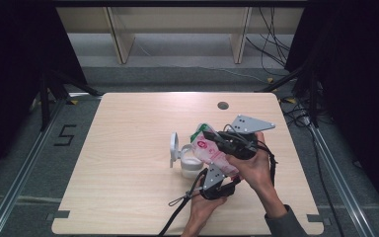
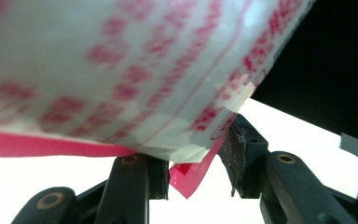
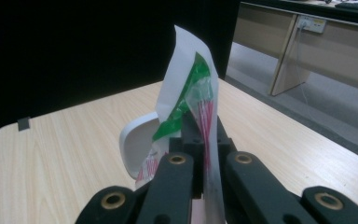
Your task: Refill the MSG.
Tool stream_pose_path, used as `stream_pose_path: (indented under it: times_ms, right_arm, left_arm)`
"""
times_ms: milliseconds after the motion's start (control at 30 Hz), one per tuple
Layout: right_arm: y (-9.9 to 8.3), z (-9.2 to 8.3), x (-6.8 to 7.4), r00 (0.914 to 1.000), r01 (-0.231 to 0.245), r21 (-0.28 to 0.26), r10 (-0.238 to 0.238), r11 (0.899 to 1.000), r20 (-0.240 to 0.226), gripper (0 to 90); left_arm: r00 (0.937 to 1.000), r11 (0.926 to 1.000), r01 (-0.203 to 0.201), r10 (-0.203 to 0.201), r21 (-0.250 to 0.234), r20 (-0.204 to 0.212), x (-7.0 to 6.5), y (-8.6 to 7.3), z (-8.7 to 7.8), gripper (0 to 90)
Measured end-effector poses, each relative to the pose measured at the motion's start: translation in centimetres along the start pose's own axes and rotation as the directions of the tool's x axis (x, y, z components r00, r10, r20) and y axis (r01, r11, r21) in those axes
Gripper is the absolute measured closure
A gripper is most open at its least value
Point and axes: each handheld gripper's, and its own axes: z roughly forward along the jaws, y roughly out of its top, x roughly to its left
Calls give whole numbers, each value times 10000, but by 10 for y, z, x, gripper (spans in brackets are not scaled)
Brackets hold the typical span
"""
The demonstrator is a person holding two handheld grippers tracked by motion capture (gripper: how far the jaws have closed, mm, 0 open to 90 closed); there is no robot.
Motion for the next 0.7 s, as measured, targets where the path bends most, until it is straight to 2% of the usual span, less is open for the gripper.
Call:
stream_pose_path:
  times_ms: [100,167,200,233,267,333,400,467,500,533,567,633,667,700]
  right_arm:
    - [-3,-6,-7,9994,-330,-206,329,9992,-72,900]
    - [-5,-11,-11,9982,-583,-274,578,9979,-159,900]
    - [-6,-14,-12,9958,-888,-272,881,9957,-248,900]
    - [-6,-15,-15,9951,-883,-391,863,9953,-489,900]
    - [-7,-17,-16,9941,-1000,-442,979,9940,-456,900]
    - [-7,-20,-17,9936,-1095,-453,1080,9930,-334,900]
    - [-8,-22,-16,9908,-1302,-472,1282,9904,-425,900]
    - [-10,-22,-19,9924,-1161,-588,1133,9915,-479,900]
    - [-11,-22,-19,9890,-1348,-594,1306,9891,-692,900]
    - [-12,-23,-20,9863,-1545,-586,1505,9863,-680,900]
    - [-12,-23,-21,9880,-1421,-658,1375,9877,-699,900]
    - [-13,-25,-21,9864,-1567,-676,1527,9853,-615,900]
    - [-13,-27,-22,9854,-1613,-690,1568,9845,-665,900]
    - [-13,-29,-22,9847,-1661,-658,1620,9839,-636,900]
  left_arm:
    - [9997,9990,-181,187,403,-151,2,-1,-4,594]
    - [10000,9993,-80,81,366,-39,2,-3,-6,581]
    - [9998,9987,-173,177,476,-81,2,-3,-8,573]
    - [9996,9978,-262,269,616,-107,2,-2,-9,563]
    - [9995,9979,-306,299,564,128,2,-3,-9,550]
    - [9996,9972,-294,292,683,30,1,-2,-12,528]
    - [9996,9970,-287,281,722,94,2,-3,-13,505]
    - [9997,9953,-238,233,939,65,3,-2,-16,486]
    - [9998,9952,-217,216,958,22,4,-3,-17,480]
    - [9998,9953,-206,210,946,-33,4,-3,-17,474]
    - [9997,9950,-196,207,982,-102,5,-4,-18,463]
    - [9997,9952,-106,125,973,-186,5,-4,-19,445]
    - [10000,9966,2,4,827,-71,6,-5,-19,437]
    - [9997,9959,59,-38,903,-229,5,-4,-21,434]
